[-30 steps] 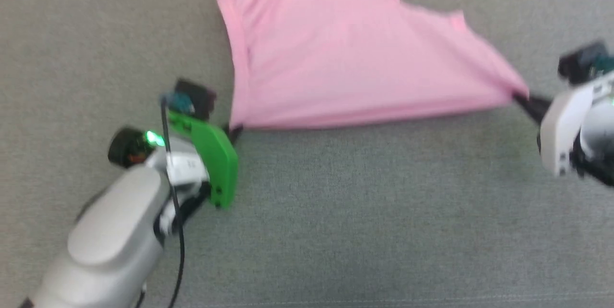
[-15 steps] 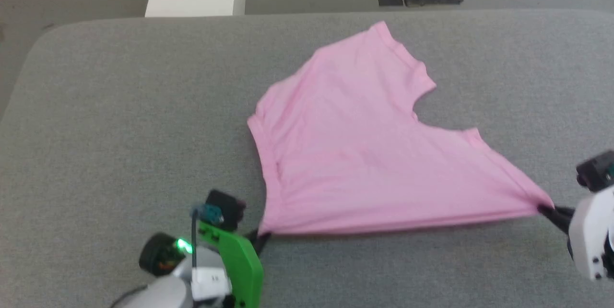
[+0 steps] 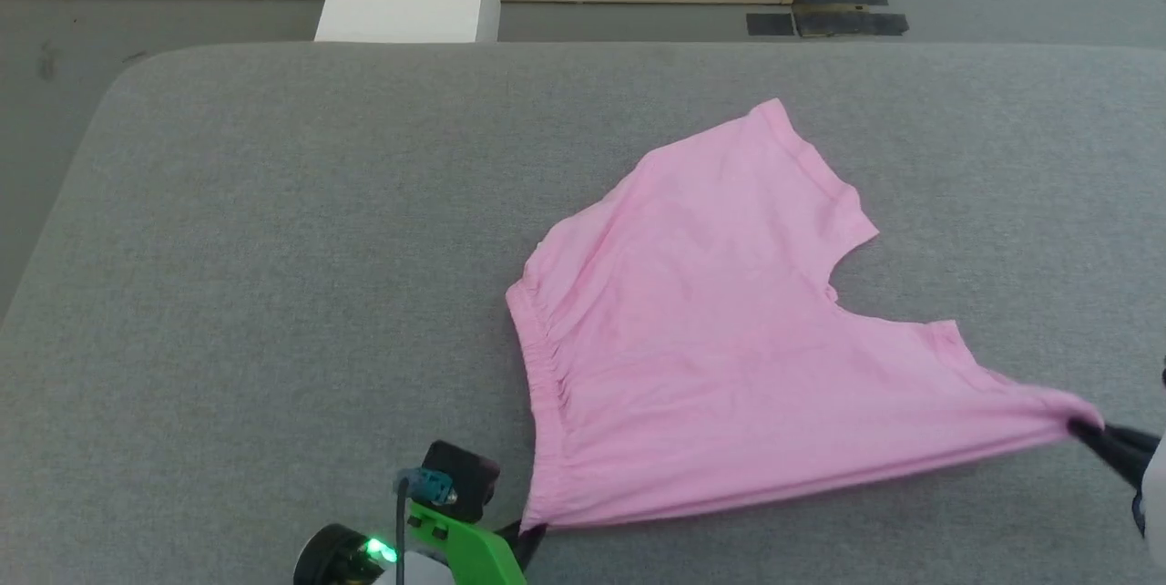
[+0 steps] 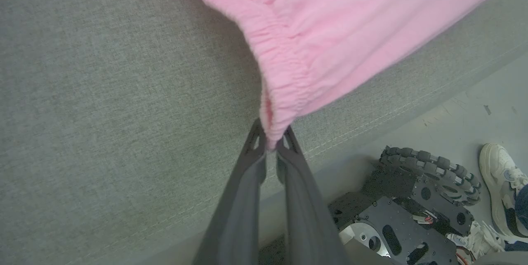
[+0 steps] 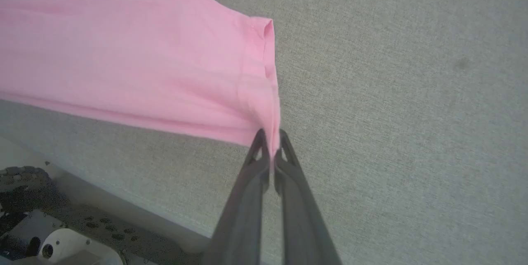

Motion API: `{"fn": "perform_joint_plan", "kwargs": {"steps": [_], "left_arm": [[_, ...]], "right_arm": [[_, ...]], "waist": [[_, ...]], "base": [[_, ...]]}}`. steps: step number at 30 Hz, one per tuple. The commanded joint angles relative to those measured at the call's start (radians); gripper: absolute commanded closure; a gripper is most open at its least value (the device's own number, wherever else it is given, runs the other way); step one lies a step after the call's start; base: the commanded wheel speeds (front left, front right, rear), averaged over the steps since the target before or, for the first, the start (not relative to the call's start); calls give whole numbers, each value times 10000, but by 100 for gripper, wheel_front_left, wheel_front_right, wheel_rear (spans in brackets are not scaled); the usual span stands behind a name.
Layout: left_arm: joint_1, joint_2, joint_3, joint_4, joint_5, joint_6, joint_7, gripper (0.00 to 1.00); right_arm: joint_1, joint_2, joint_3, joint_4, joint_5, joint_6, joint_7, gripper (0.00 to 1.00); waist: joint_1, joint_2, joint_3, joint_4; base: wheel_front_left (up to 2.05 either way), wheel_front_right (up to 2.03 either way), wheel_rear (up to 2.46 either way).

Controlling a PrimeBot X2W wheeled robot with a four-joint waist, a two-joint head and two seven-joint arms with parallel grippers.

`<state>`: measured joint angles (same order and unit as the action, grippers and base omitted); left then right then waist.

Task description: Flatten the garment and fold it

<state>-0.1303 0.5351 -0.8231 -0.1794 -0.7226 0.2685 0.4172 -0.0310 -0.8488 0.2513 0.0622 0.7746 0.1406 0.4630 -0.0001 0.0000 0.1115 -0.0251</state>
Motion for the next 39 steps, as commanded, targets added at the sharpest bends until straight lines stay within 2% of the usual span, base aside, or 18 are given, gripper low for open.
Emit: {"fn": "perform_joint_plan", "kwargs": {"steps": [1,10,17,29,35,39], "left_arm": [[-273,101,24,-18,102,-22,120,100],[-1720,-212,-42,-757,214,-517,780,100],[-3322,-383,319,-1096,130,-999,1298,100],[-5697,-971,654,191,51,-1820,1697,100],[-6336,-1360,624,904,75,-2053,1618,100],[-6548,-1538,605,1221,91,-2131,1506,100]], "right_arm": [[-94,-6,-319,-196,-197,-99,108,100],[-1777,117,-1236,-1226,-292,-99,1036,100],[-3914,29,-1061,-1134,-549,-99,2023,100],[-8149,538,978,950,-1364,-99,3199,100],[-9727,748,1898,2288,-1900,-99,2921,100],[-10447,896,2188,3178,-2295,-99,2346,100]], "waist": [[1,0,213,164],[1,0,1396,949],[1,0,2550,1644],[1,0,4188,2161],[1,0,4642,2262],[1,0,4768,2311]], "base": [[0,0,0],[0,0,0],[0,0,0],[0,0,0],[0,0,0],[0,0,0]]}}
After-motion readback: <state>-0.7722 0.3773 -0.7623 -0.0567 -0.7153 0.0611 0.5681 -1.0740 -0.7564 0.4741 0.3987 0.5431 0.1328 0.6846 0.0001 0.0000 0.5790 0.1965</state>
